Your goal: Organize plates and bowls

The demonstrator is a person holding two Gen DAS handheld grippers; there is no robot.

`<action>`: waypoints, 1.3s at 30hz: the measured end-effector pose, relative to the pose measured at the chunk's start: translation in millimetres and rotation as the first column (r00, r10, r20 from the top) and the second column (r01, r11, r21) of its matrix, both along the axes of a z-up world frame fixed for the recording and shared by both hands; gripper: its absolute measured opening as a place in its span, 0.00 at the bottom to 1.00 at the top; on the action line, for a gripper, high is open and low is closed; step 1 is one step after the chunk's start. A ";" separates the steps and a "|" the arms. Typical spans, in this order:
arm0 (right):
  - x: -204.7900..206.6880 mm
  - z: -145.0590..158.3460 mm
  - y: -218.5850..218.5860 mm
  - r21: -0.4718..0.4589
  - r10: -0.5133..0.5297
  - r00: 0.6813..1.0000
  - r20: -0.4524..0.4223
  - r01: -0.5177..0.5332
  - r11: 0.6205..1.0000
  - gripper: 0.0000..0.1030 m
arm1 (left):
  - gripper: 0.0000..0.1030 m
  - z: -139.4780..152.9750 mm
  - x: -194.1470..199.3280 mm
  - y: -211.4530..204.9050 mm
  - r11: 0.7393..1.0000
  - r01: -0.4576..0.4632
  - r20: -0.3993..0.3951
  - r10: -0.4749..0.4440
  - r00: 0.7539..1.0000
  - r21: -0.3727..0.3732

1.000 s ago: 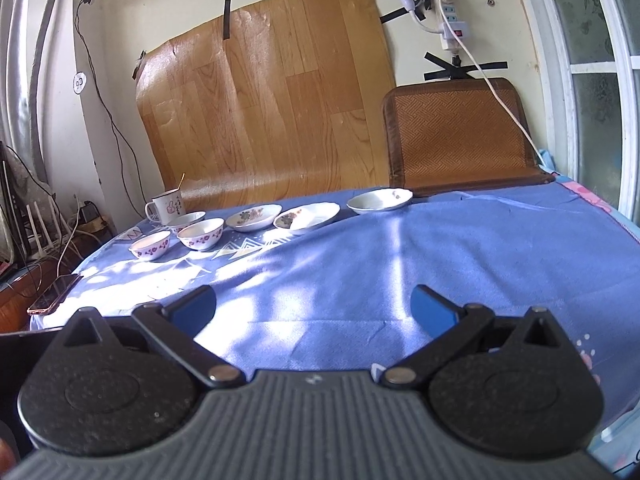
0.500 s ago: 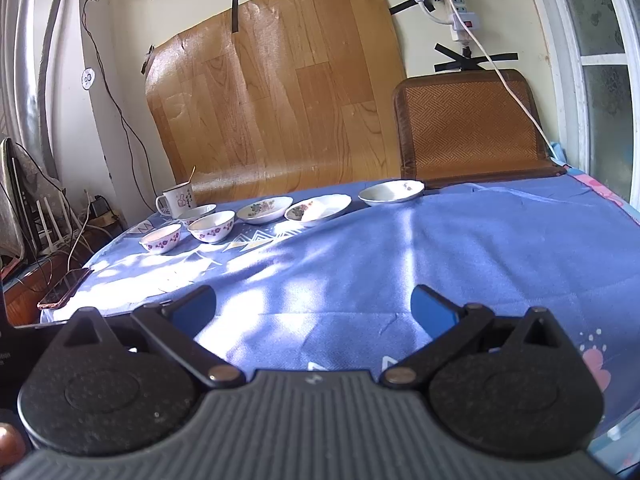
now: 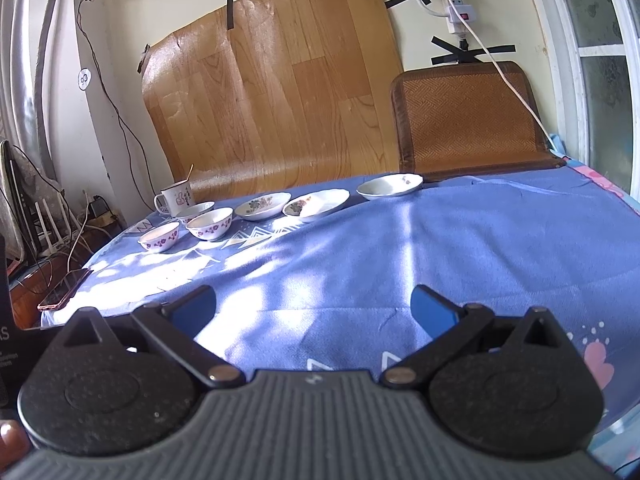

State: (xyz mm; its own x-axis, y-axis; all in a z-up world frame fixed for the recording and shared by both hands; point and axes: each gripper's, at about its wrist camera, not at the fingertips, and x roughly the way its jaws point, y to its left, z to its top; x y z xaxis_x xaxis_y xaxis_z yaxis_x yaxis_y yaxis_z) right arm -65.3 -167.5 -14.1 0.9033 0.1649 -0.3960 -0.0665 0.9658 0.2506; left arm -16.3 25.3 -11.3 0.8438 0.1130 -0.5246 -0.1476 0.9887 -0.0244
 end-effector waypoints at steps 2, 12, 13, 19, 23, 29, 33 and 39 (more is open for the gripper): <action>0.1 -0.3 -0.8 0.002 0.000 1.000 -0.001 0.000 1.000 1.00 | 1.00 -0.4 0.7 -0.5 1.000 0.001 -0.003 -0.001 1.000 0.007; 0.3 -0.6 -3.6 0.007 -0.010 1.000 0.007 0.010 1.000 1.00 | 1.00 -1.9 2.0 0.0 1.000 -0.002 -0.007 0.002 1.000 0.011; 0.5 -0.6 -4.8 0.011 -0.014 1.000 0.008 0.013 1.000 1.00 | 1.00 -2.0 2.3 0.1 1.000 -0.003 -0.007 0.003 1.000 0.012; 3.2 -1.8 -7.4 0.019 -0.027 1.000 0.016 0.027 0.999 1.00 | 1.00 -1.7 5.2 -1.1 1.000 -0.003 0.006 0.003 1.000 0.029; 3.9 -1.2 -7.4 0.020 -0.027 1.000 0.016 0.026 0.999 0.99 | 1.00 -3.2 6.3 0.1 1.000 -0.004 -0.003 0.004 1.000 0.025; 5.3 -0.6 -9.7 0.026 -0.041 0.999 0.036 0.040 0.999 0.97 | 1.00 -4.7 7.0 -0.8 1.000 0.016 -0.011 -0.015 1.000 0.020; 11.9 -1.8 -9.9 0.014 -0.042 0.998 0.053 0.041 0.999 0.94 | 1.00 -4.7 10.0 -2.0 0.999 0.020 -0.005 -0.020 1.000 0.037; 40.1 -11.3 0.2 -0.019 0.015 1.000 0.022 -0.015 1.000 0.76 | 1.00 -9.0 24.1 6.8 0.999 0.041 -0.028 -0.041 0.999 0.017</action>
State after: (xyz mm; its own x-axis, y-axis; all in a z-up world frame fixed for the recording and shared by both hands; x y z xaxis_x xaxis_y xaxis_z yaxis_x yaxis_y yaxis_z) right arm -25.2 -167.3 -25.4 0.9094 0.1712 -0.3791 -0.0863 0.9692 0.2305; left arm 7.8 32.1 -20.3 0.8329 0.0880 -0.5464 -0.1073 0.9942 -0.0034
